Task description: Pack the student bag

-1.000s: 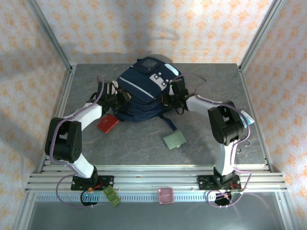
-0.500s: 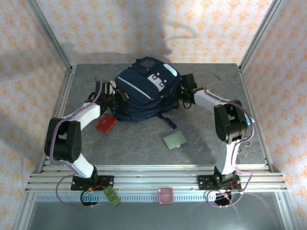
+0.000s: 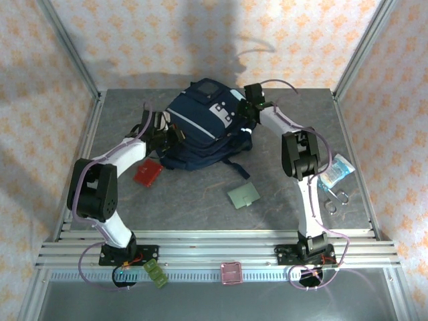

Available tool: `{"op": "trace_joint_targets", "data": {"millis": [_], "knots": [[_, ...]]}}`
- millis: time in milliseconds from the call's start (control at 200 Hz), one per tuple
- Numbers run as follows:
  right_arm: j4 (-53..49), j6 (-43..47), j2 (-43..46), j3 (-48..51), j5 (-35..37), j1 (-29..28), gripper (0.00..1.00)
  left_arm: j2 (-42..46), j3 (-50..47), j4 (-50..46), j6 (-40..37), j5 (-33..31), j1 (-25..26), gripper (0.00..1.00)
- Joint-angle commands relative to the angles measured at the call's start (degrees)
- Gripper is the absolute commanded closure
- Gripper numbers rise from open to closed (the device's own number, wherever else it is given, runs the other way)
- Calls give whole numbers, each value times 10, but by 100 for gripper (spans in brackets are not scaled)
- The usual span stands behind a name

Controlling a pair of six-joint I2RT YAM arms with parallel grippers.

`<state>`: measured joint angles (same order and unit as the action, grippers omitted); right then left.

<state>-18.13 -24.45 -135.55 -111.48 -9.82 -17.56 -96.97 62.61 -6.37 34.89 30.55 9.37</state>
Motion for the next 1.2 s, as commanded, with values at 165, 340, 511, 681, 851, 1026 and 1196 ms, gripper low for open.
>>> {"op": "trace_joint_targets", "data": {"millis": [165,340,511,681,851,1026,1196], "knots": [[-41,-14,123,267,105,3,74,-53,95,-41,-68,-41,7,100],[21,-40,270,480,77,-5,74,-92,156,-51,-71,-78,6,94],[46,-36,362,509,19,-13,60,-101,181,-50,-46,-91,7,67],[73,-40,425,477,-50,-22,49,-10,80,20,-16,-115,18,46],[172,-64,450,519,-160,-40,45,120,-87,174,34,-120,34,26],[218,-93,421,538,-174,-71,45,173,-169,215,31,-109,55,25],[248,-120,377,534,-172,-83,45,173,-218,239,37,-131,101,25]]}}
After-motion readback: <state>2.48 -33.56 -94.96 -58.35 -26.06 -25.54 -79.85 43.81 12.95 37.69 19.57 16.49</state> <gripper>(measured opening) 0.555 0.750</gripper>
